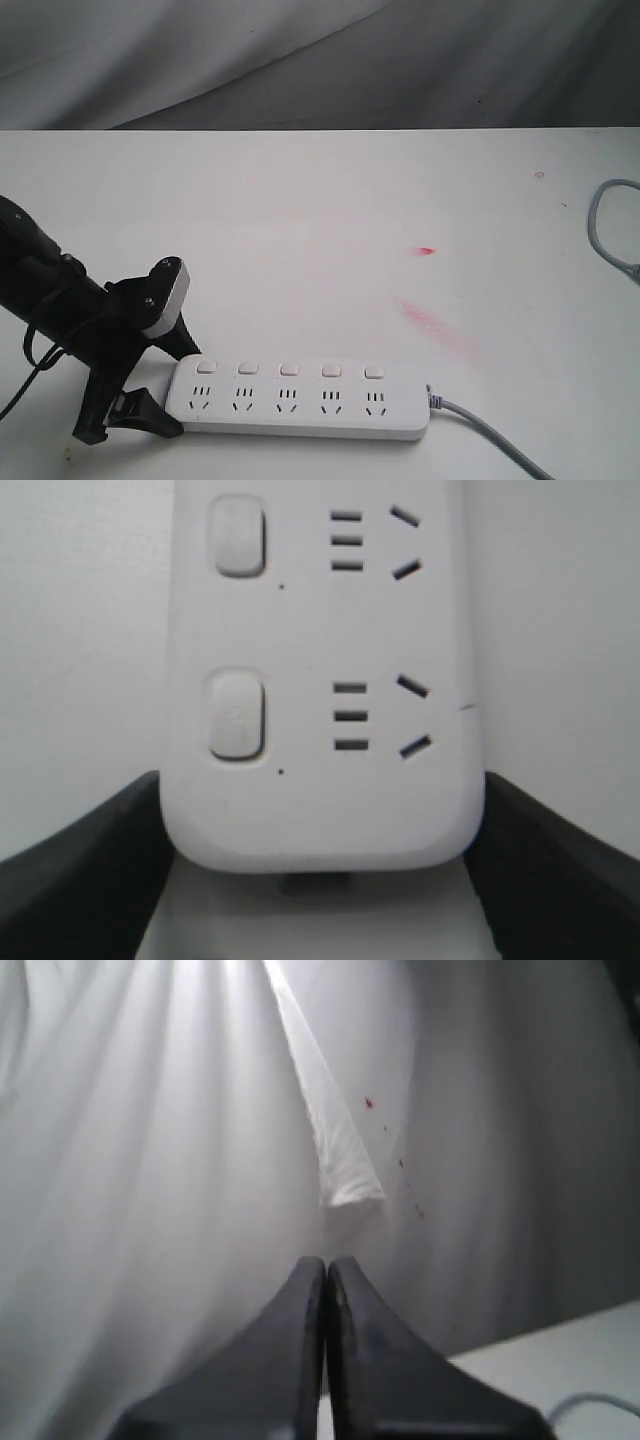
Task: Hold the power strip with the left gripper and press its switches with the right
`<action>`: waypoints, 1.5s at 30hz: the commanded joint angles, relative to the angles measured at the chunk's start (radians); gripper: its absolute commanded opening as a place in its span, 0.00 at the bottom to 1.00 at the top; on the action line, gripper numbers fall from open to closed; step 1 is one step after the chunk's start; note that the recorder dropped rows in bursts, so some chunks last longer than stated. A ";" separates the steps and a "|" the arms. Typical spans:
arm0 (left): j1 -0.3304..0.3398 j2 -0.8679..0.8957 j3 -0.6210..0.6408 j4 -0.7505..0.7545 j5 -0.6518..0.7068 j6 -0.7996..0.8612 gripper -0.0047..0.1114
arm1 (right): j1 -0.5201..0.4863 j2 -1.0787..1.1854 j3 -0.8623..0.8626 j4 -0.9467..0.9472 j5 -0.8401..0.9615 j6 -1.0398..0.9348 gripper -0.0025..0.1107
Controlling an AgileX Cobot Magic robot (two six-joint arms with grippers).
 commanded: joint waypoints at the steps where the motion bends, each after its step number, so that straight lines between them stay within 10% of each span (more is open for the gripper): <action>1: -0.004 0.003 0.008 0.037 -0.050 -0.002 0.58 | -0.004 0.214 -0.207 -0.090 0.215 -0.066 0.02; 17: -0.004 0.003 0.008 0.039 -0.050 -0.002 0.58 | -0.004 0.877 -0.898 0.434 1.007 -1.051 0.02; 26: -0.004 0.003 0.008 0.039 -0.050 -0.002 0.58 | 0.007 1.168 -0.898 0.633 1.074 -1.221 0.02; 41: -0.004 0.003 0.008 0.042 -0.050 -0.002 0.58 | 0.343 1.446 -0.898 0.664 0.791 -1.539 0.03; 45: -0.004 0.003 0.008 0.034 -0.050 -0.002 0.58 | 0.408 1.513 -0.898 0.768 0.787 -1.596 0.20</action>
